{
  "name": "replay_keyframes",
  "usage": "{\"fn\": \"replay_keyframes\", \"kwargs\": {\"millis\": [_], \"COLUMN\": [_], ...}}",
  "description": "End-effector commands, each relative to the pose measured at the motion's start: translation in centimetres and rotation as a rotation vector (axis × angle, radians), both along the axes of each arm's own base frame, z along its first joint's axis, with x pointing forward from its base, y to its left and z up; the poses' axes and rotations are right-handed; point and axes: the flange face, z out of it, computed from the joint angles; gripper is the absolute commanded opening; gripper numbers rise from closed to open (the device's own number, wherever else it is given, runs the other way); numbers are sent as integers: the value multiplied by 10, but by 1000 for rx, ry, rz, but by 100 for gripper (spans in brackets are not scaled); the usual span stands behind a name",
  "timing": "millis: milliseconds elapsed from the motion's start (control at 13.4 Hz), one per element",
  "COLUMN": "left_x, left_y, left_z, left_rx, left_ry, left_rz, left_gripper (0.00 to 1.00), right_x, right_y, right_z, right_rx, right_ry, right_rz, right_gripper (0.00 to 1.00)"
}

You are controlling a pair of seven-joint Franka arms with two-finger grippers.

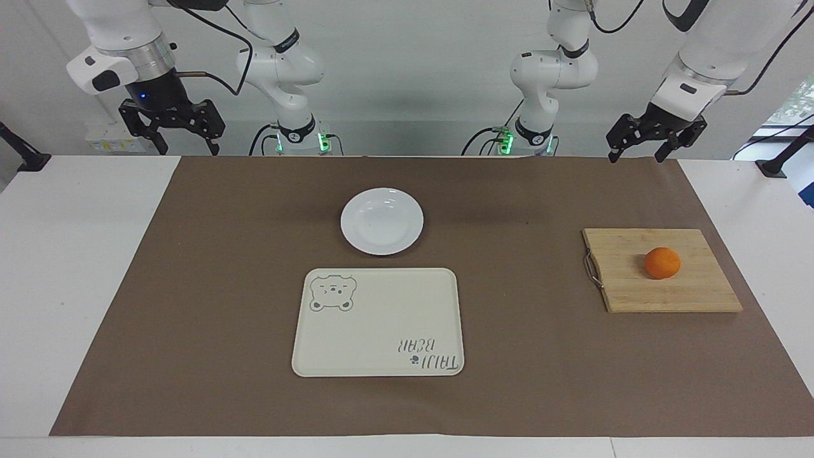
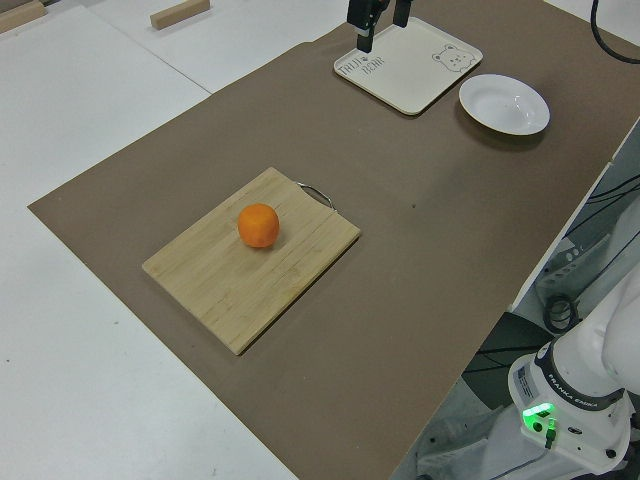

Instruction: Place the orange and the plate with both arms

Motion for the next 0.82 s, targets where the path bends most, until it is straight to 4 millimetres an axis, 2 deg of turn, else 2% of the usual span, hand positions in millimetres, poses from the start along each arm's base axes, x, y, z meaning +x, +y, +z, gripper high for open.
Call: {"fn": "replay_keyframes", "kwargs": {"millis": [0, 597, 747], "left_x": [-7, -9, -12], "left_y": [5, 7, 22], "left_z": [-1, -3, -10], "left_rx": [13, 13, 13], "left_ry": [-16, -17, -14], "left_rz": [-6, -3, 17], "left_gripper": [100, 100, 100], "right_x": [-3, -3, -3], "right_y": [-3, -3, -3], "right_z": [4, 4, 4], "right_rx": [-7, -7, -7], "right_ry": [8, 8, 8], "right_rz": [17, 17, 17], "right_gripper": [100, 100, 100]}}
